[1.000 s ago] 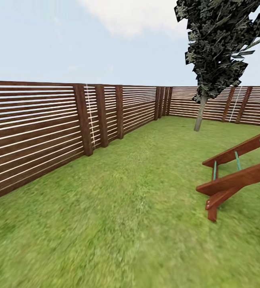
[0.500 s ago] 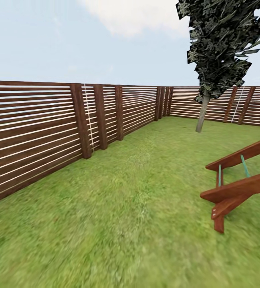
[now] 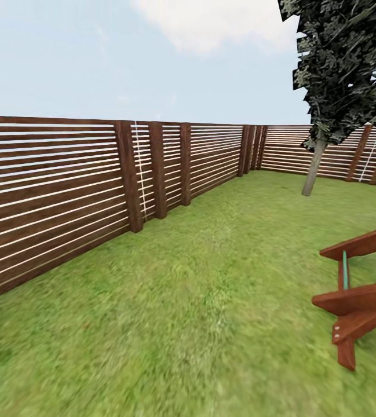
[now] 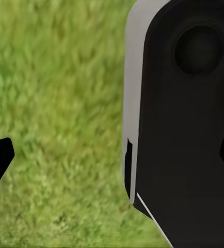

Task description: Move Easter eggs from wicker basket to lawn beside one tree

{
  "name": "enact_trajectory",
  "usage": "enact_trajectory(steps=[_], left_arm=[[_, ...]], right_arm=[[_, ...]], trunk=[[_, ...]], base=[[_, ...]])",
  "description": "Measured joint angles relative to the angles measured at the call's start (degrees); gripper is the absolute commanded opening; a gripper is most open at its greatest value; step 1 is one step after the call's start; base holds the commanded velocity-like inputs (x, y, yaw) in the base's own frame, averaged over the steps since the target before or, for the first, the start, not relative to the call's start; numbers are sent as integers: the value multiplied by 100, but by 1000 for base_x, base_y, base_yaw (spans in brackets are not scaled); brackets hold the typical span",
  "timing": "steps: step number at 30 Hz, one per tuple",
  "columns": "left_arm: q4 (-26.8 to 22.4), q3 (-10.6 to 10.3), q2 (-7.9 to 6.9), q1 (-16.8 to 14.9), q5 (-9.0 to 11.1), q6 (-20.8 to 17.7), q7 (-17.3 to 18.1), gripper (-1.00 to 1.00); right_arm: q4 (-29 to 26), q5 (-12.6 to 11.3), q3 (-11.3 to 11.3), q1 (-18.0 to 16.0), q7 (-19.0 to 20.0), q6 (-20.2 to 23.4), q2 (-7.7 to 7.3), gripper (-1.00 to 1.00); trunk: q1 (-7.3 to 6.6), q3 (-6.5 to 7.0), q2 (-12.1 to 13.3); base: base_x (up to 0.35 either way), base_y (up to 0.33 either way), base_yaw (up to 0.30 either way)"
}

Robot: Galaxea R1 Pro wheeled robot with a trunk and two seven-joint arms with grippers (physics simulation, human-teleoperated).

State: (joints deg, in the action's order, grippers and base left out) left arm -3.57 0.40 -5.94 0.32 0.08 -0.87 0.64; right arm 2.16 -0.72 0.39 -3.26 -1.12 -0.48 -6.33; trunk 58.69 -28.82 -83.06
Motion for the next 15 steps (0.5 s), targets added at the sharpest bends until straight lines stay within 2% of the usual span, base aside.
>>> enact_trajectory(steps=[15], left_arm=[[0,0,-2,0,0,0,0,100]], right_arm=[[0,1,0,0,0,0,-2,100]], trunk=[[0,0,0]], base=[[335,0,5]])
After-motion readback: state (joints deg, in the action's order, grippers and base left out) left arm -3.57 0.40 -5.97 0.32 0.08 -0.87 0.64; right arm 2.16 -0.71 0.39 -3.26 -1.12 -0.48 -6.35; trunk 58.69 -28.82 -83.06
